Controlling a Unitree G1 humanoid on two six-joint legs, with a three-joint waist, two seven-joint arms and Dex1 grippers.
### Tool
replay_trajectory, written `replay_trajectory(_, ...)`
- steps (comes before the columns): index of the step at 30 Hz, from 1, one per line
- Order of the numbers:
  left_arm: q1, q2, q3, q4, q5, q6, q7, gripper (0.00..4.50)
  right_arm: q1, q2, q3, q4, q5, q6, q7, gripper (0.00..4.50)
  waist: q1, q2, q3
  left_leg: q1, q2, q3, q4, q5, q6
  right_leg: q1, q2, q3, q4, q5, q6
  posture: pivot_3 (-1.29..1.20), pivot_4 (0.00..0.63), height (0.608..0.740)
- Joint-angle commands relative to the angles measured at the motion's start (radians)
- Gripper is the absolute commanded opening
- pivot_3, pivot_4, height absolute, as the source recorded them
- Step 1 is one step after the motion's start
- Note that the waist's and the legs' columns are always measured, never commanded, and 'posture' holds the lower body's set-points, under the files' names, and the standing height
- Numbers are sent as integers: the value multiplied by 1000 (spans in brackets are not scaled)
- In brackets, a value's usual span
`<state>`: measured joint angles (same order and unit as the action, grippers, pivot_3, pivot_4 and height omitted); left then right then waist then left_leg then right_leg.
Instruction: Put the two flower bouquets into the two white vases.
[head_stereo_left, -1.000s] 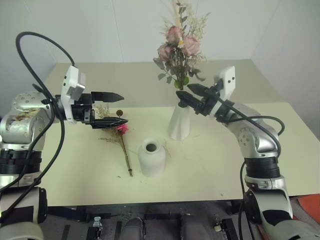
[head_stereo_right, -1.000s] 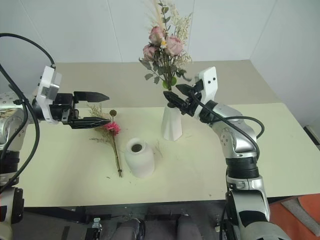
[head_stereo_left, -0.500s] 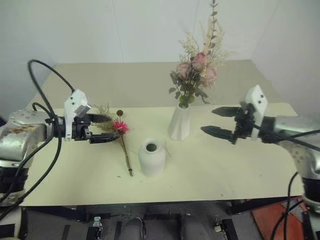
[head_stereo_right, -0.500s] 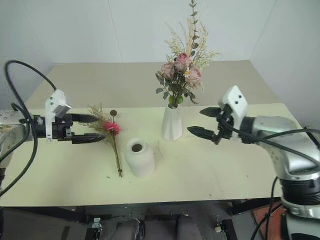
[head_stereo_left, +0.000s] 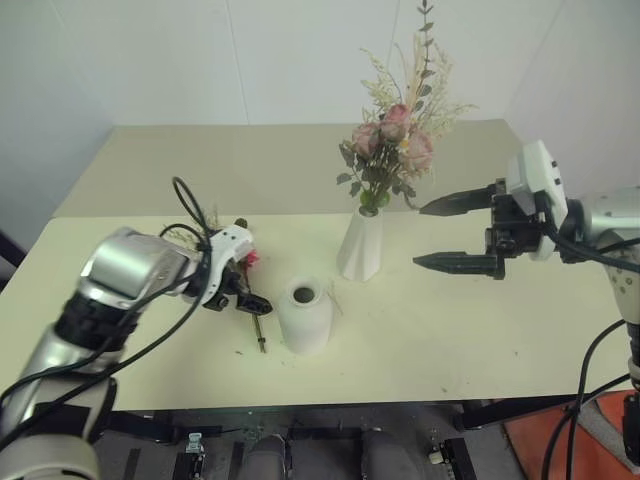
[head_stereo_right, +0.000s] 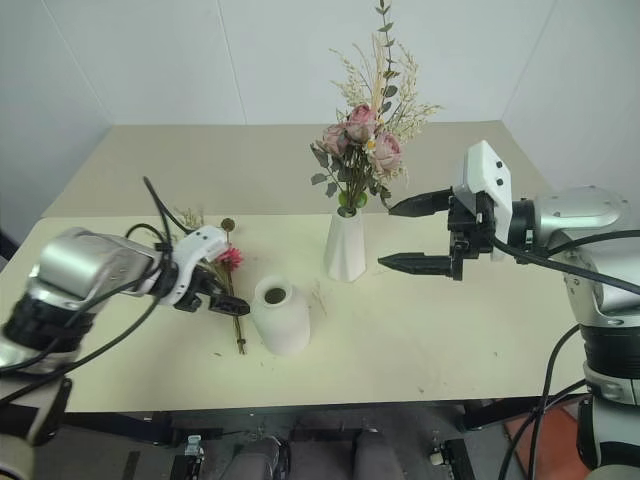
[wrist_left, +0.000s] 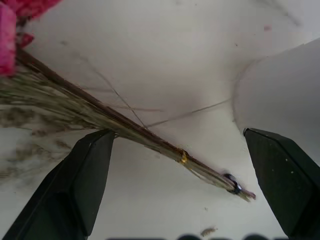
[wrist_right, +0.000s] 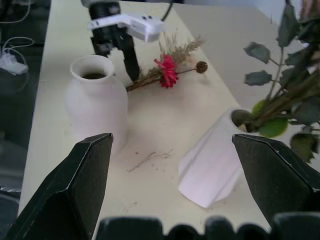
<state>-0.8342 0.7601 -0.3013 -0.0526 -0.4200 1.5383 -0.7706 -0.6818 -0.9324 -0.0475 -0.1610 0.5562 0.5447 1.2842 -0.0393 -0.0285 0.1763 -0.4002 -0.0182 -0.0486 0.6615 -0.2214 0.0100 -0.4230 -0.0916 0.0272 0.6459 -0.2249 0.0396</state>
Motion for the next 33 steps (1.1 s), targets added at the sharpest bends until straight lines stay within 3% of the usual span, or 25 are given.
replay_trajectory(1,-41,-43,-12,69,65,26,107,4500,-25,3,-19,-12,9,-34,13,4475,-1,0,0,0,0,0,0,0,0,0,0,0,0,0,0,0,150,740)
replay_trajectory(11,-68,-61,-3,116,74,9,160,4500,1,-1,-38,-25,13,-38,17,4475,2,0,0,1,0,0,0,0,0,0,0,0,0,0,-1,0,150,740)
replay_trajectory(14,-62,-56,-2,107,71,8,164,4009,4,0,-38,-24,15,-35,16,4500,2,0,0,1,0,0,0,0,0,0,0,0,0,0,-1,0,150,740)
replay_trajectory(22,-52,-24,20,84,68,-4,172,1556,6,7,-37,-15,20,-34,13,4500,3,0,0,0,0,0,0,0,0,0,-1,0,0,0,-1,0,150,740)
replay_trajectory(27,-59,-4,79,94,105,-101,212,26,8,8,-34,-3,15,-40,13,4500,3,0,0,0,0,0,0,0,0,0,-1,0,0,0,-1,0,150,740)
replay_trajectory(33,-73,-31,287,131,125,-322,281,26,20,13,-34,-2,13,-37,1,4500,5,0,0,0,0,-1,0,0,0,-1,-1,0,0,1,-1,0,150,740)
